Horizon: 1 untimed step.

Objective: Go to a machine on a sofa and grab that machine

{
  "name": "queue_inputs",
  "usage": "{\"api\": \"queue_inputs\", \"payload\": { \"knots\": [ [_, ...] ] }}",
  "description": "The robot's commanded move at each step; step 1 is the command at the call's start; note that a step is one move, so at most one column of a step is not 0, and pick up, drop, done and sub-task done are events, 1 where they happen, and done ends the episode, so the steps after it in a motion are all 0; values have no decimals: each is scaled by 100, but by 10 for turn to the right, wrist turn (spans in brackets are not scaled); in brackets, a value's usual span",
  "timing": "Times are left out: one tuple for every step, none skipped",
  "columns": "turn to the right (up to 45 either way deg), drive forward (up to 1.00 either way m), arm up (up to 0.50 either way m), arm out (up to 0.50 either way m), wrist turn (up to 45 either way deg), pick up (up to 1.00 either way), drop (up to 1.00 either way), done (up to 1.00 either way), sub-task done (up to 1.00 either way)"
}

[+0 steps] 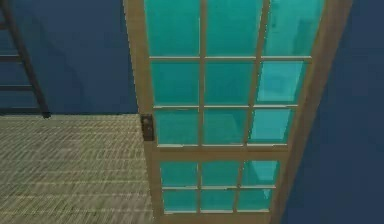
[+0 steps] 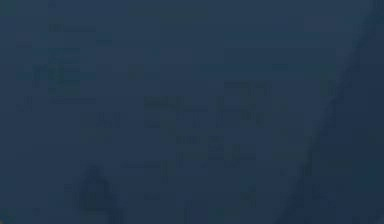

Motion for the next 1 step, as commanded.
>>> {"api": "queue_inputs", "payload": {
  "knots": [
    [-450, 0, 0, 0, 0, 0, 0, 0, 0]
  ]
}}
